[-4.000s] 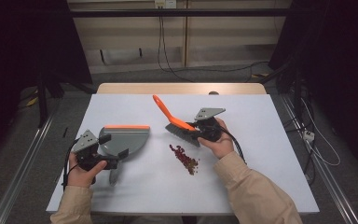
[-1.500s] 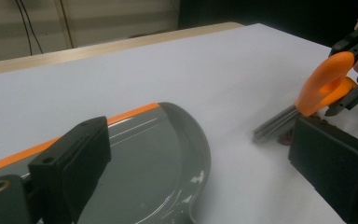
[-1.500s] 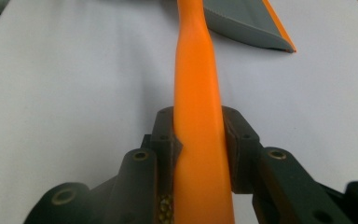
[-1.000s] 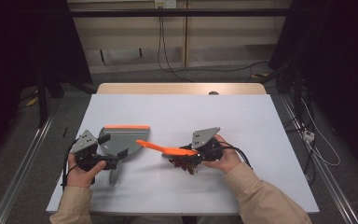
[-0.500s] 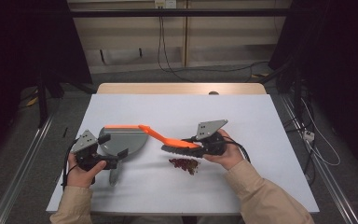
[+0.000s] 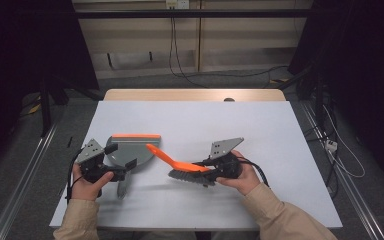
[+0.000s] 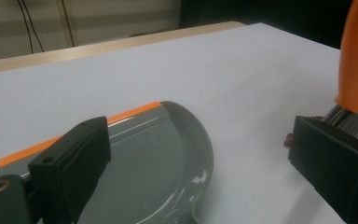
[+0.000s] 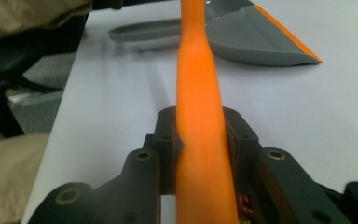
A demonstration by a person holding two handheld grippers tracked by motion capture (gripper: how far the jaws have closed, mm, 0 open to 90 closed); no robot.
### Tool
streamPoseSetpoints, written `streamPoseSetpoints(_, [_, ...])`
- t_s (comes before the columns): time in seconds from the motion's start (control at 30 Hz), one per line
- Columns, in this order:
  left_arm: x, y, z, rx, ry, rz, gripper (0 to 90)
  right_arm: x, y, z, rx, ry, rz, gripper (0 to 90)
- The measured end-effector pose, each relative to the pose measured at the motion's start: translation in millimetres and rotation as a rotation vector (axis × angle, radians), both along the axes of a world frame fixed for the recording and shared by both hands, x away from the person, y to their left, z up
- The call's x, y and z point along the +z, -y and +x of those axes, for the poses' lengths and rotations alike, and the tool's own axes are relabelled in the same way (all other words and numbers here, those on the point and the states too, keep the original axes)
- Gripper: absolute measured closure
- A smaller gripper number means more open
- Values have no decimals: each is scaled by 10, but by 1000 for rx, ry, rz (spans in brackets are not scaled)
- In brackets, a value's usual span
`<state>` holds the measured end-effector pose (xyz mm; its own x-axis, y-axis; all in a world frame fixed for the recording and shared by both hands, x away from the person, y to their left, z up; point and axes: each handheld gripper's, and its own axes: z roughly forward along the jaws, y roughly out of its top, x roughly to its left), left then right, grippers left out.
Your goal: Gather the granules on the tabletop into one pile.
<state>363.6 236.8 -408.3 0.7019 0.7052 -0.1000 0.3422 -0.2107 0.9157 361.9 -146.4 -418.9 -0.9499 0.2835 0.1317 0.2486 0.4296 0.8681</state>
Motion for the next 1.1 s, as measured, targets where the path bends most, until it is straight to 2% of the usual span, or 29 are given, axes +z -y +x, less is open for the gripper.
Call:
streamPoseSetpoints(0.1, [0,0,2,2,0,0,56,45,-15,42,-61,-33,41,711])
streamPoseSetpoints(0.17, [0,2,-1,2,-2,-2,56,78,-26,91,-79,-19,39,711])
streamPoseSetpoints(0.33, [-1,-3,-2,2,0,0,56,77,-45,165,-165,-67,64,711])
streamPoseSetpoints(0.53, [-1,7,-7,-1,0,-3,56,54,-127,183,-200,-78,73,711])
streamPoseSetpoints(0.67, [-1,4,-3,-3,1,2,56,51,-136,228,-277,-127,78,711])
streamPoseSetpoints(0.8, [8,-5,-6,1,7,-4,56,38,-232,145,-385,-181,79,711])
streamPoseSetpoints(0.9, [7,3,-13,0,6,-4,56,21,-340,56,-445,-216,114,711])
streamPoseSetpoints(0.93, [8,7,-14,-5,6,-1,56,15,-380,30,-460,-220,122,711])
streamPoseSetpoints(1.1, [15,5,-19,-5,8,-2,56,-37,-556,-52,-495,-229,89,711])
